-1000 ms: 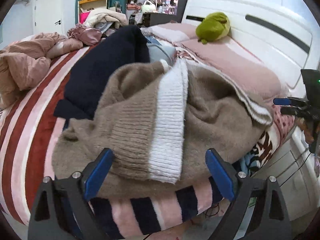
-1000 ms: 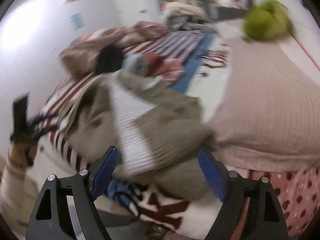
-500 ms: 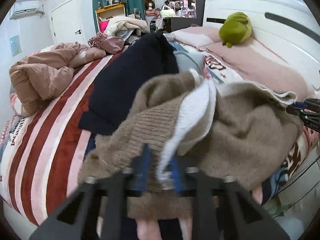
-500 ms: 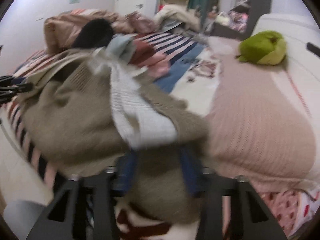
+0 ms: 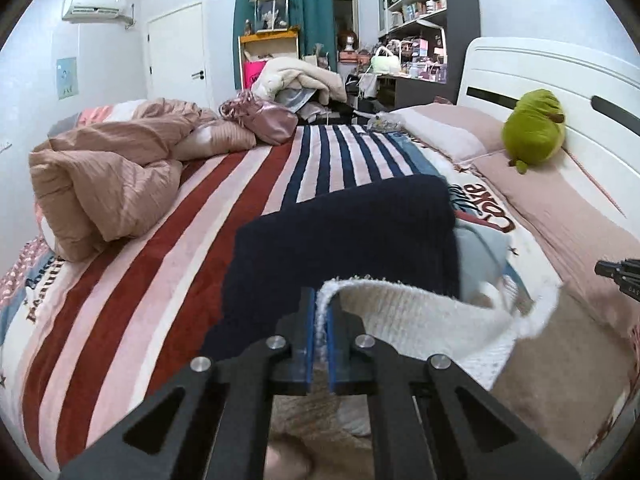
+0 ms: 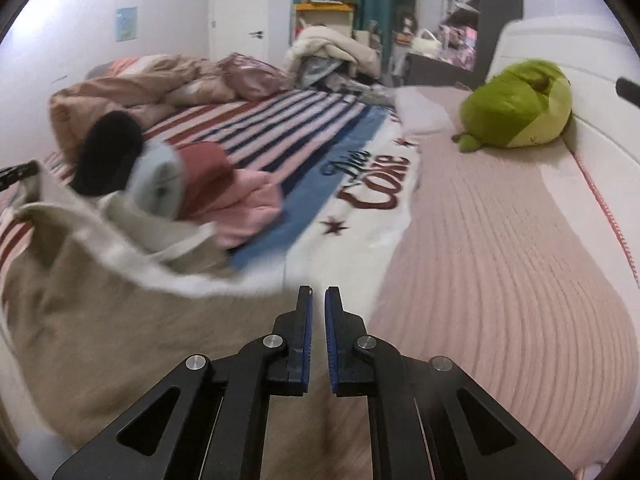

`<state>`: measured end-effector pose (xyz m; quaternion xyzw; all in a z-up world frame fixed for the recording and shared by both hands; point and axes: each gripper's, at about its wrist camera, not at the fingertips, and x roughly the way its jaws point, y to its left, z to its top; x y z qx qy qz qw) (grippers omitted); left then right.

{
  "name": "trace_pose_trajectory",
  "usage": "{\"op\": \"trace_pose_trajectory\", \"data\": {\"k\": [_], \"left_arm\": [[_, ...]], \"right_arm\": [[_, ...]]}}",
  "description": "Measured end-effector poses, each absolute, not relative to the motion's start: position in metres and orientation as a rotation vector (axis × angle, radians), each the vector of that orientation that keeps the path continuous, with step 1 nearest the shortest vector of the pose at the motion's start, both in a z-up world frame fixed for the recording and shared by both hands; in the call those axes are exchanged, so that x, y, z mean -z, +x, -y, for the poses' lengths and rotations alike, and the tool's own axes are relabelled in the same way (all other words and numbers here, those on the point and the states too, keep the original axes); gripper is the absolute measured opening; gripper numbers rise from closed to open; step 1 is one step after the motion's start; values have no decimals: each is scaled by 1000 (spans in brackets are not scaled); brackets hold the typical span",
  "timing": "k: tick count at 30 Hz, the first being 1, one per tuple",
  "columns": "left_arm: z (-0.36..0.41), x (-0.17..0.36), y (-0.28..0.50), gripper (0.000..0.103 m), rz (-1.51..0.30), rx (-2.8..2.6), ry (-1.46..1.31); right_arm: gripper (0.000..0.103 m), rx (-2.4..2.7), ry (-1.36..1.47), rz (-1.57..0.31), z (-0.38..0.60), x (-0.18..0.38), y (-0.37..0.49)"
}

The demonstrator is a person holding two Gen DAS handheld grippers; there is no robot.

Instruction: Fold small clothes

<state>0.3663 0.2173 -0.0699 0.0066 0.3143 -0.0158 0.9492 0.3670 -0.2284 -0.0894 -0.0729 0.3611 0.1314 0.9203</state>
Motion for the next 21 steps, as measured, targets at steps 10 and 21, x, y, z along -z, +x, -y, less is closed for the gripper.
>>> {"op": "trace_pose_trajectory", "data": {"k": [10,21], "left_arm": [[-222,96,353,102,-732,453,-127],[-207,106,333,19,-719,228,-51]], "right_arm": [[76,-474,-89,-920,217,125,395],[7,-397,-254,-920,187,129,389]]}}
